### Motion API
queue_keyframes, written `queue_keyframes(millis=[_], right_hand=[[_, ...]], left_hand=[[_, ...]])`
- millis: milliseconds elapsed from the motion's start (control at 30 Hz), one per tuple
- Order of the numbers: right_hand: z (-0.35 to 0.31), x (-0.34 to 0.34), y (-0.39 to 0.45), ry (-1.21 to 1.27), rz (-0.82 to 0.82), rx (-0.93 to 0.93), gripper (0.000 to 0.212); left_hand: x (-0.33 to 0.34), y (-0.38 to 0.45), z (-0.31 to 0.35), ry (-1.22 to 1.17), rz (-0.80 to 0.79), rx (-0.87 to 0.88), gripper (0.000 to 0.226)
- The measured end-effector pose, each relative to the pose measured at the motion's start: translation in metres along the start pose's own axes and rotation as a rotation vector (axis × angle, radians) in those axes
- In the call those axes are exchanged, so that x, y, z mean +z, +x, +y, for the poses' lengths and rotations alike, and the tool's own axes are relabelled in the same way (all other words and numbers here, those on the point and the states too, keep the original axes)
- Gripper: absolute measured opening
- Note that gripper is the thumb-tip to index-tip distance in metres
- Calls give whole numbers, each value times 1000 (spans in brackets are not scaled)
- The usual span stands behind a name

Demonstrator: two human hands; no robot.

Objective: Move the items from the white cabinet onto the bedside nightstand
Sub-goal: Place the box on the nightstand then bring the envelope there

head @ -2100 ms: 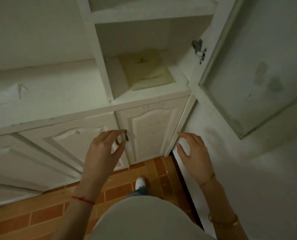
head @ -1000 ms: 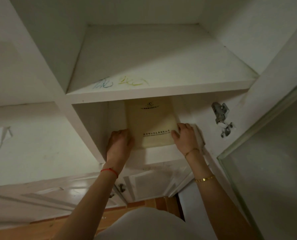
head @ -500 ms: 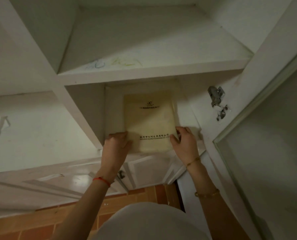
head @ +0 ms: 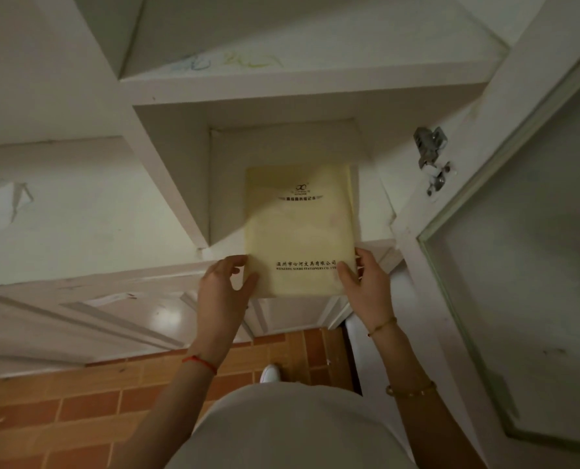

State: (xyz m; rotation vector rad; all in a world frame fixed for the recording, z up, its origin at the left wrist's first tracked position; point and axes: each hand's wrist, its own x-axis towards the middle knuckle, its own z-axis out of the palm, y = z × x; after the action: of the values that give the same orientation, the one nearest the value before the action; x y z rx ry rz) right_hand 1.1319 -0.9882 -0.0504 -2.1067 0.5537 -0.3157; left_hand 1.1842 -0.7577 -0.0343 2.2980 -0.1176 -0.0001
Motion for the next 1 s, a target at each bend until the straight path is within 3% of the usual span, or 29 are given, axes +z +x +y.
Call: queue_keyframes(millis=[133, 267, 500, 1000], right_hand=[[0, 2, 1, 20, -25, 37, 37], [4, 3, 4, 73, -60, 103, 36], [9, 1, -2, 133, -67, 73, 33], [14, -20, -55, 208, -140, -73, 35]], left_hand=[[6, 3, -6, -113, -7, -112, 36], [12, 9, -13, -158, -153, -154, 40], [12, 7, -13, -455, -211, -231, 38], [-1, -68, -11, -691, -110, -244, 30]])
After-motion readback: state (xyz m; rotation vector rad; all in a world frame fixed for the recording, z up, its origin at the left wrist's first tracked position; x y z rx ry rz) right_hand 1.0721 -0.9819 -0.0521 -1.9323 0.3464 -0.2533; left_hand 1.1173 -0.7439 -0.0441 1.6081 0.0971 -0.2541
